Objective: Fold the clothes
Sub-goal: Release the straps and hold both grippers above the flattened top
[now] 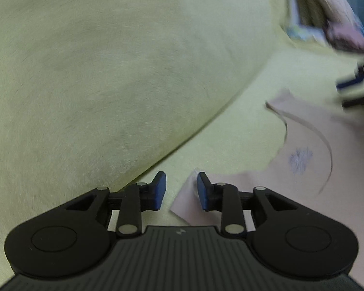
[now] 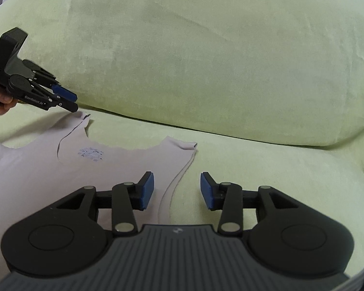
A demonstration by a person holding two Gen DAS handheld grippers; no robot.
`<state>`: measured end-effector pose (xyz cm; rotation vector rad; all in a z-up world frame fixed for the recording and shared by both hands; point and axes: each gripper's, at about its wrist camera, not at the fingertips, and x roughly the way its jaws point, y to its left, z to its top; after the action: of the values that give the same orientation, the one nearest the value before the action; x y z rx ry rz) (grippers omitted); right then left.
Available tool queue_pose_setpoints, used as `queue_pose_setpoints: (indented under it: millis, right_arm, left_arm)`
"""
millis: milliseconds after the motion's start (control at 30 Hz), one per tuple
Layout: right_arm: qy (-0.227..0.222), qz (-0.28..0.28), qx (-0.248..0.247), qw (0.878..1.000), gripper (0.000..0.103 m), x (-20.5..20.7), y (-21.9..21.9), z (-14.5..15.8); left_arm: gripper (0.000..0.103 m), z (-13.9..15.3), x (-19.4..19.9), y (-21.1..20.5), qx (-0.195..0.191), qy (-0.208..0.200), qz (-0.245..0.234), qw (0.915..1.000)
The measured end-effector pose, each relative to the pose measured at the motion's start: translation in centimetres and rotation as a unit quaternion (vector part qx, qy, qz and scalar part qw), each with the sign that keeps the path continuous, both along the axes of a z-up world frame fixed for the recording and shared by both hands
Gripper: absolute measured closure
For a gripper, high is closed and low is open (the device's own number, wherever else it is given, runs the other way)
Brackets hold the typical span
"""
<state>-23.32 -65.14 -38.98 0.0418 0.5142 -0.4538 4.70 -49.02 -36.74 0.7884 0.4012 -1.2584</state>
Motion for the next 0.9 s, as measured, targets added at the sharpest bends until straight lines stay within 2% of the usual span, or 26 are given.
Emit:
queue_pose_setpoints:
  millis: [33,67,100,133,167,267,367,433,500,533,600,633,667,700,800,833,900]
  right_arm:
    - [0.001,0.0,0.0,1.0,0.065,0.0,0.0,-0.1]
    - [0.002,-0.001,0.001,1.0,0.065,-0.1,0.0,-0.1]
    - [0.003,-0.001,0.002,1.0,0.065,-0.2,0.0,-0.1]
    - [0.004,-0.002,0.004,1.0,0.065,-0.4,-0.1,-0.1]
    - [0.005,-0.001,0.004,1.0,0.065,-0.4,-0.1,-0.2]
    - [0.007,0.0,0.001,1.0,0.065,-0.3,-0.1,-0.1]
    - [0.003,-0.004,0.001,1.0,0.065,-0.5,-0.2,0.1]
    - [0.001,-0.006,0.002,1.0,0.065,-0.5,-0.2,0.1]
    - [0.001,-0.007,0.004,1.0,0.065,-0.5,-0.2,0.1]
    - [0.002,-0.006,0.005,1.0,0.065,-0.5,-0.2,0.0]
    - [0.004,-0.003,0.006,1.0,0.065,-0.5,-0.1,-0.1]
    - [0.005,-0.003,0.005,1.0,0.065,-0.5,-0.1,-0.1]
    - [0.004,-0.003,0.006,1.0,0.065,-0.5,-0.1,0.0]
    - [0.004,-0.003,0.007,1.0,0.065,-0.5,-0.2,0.0]
    - [0.003,-0.005,0.01,1.0,0.065,-0.6,-0.4,0.0]
    - [0.003,-0.005,0.01,1.0,0.065,-0.6,-0.4,0.0]
    - [0.003,-0.005,0.01,1.0,0.065,-0.5,-0.4,-0.1]
  left_arm:
    - [0.072,-0.5,-0.4,-0.4,0.02,-0.016,-0.015,0.9996]
    - [0.076,-0.8,-0.5,-0.6,0.023,-0.02,-0.017,0.9994]
    - [0.09,-1.2,-0.9,-1.1,0.031,-0.03,-0.026,0.9987]
    - [0.098,-1.5,-1.1,-1.4,0.034,-0.036,-0.032,0.9983]
    - [0.102,-1.5,-1.1,-1.5,0.033,-0.03,-0.032,0.9985]
    - [0.103,-1.4,-0.5,-2.0,0.025,0.004,-0.021,0.9994]
    - [0.103,-0.6,1.1,-1.6,-0.018,0.061,0.021,0.9977]
    - [0.103,-0.2,2.6,-1.3,-0.05,0.112,0.057,0.9908]
    - [0.103,-0.5,2.9,-1.6,-0.047,0.13,0.07,0.9879]
    - [0.102,-1.0,2.8,-1.8,-0.035,0.12,0.075,0.9894]
    - [0.09,-1.8,2.2,-2.1,-0.018,0.097,0.073,0.9924]
    - [0.085,-1.7,2.1,-2.0,-0.022,0.096,0.074,0.9924]
    - [0.069,-1.5,2.2,-1.9,-0.027,0.094,0.077,0.9922]
    - [0.064,-1.2,2.2,-1.7,-0.032,0.092,0.079,0.992]
    - [0.064,0.1,1.4,-1.1,-0.047,0.036,0.053,0.9969]
    - [0.064,0.3,0.6,-1.1,-0.043,0.002,0.029,0.9987]
    - [0.064,0.3,-0.4,-1.6,-0.022,-0.037,-0.007,0.9991]
